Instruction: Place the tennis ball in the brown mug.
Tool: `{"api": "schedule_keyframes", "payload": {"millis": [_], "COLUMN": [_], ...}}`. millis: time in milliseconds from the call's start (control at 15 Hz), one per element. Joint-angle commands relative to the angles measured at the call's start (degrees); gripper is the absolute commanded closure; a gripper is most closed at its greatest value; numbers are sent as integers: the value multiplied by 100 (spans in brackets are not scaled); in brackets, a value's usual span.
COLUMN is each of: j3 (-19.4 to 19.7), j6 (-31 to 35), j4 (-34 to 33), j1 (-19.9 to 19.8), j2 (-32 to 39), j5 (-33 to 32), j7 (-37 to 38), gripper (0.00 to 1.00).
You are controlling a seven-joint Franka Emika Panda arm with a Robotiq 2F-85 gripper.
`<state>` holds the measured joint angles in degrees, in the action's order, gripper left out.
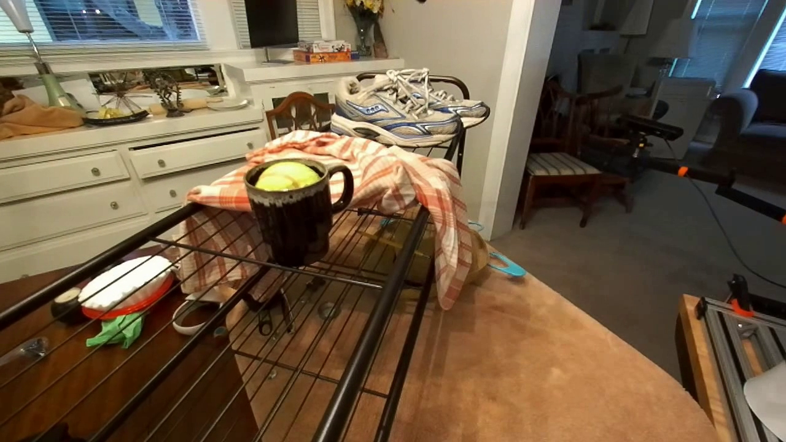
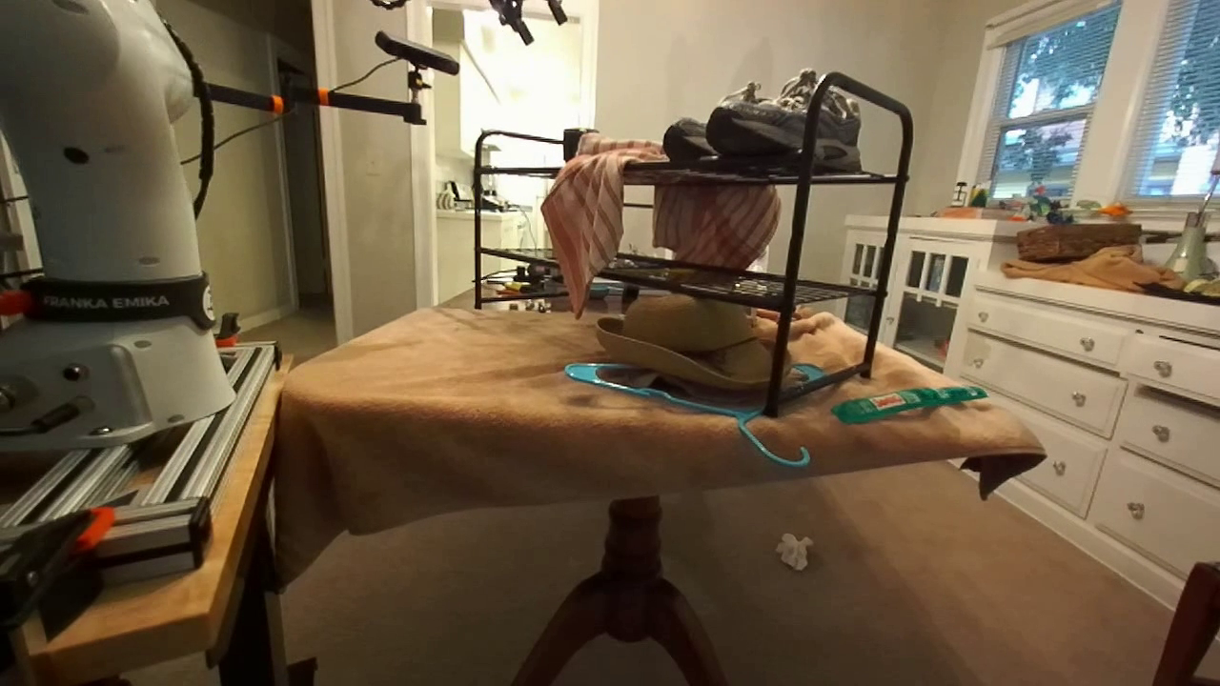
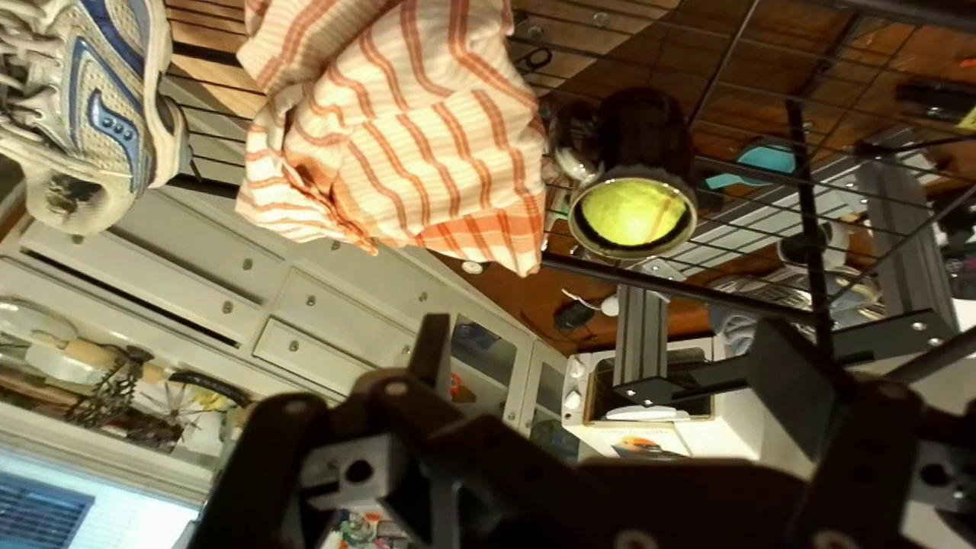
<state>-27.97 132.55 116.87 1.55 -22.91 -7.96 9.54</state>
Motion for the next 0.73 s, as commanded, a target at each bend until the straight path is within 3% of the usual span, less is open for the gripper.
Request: {"api": "schedule_keyframes", "payload": {"millis": [0,200,267,667], "j3": [839,1367,1124,1337], "j6": [-293,-227,-162,-160], "j4": [188,351,80,212], "j1": [778,1162,969,1125], "j2": [-323,-569,-272,-450], "j5": [494,833,484,655], "j7": [-483,-995,-595,-852], "gripper": [0,0,0,0]}}
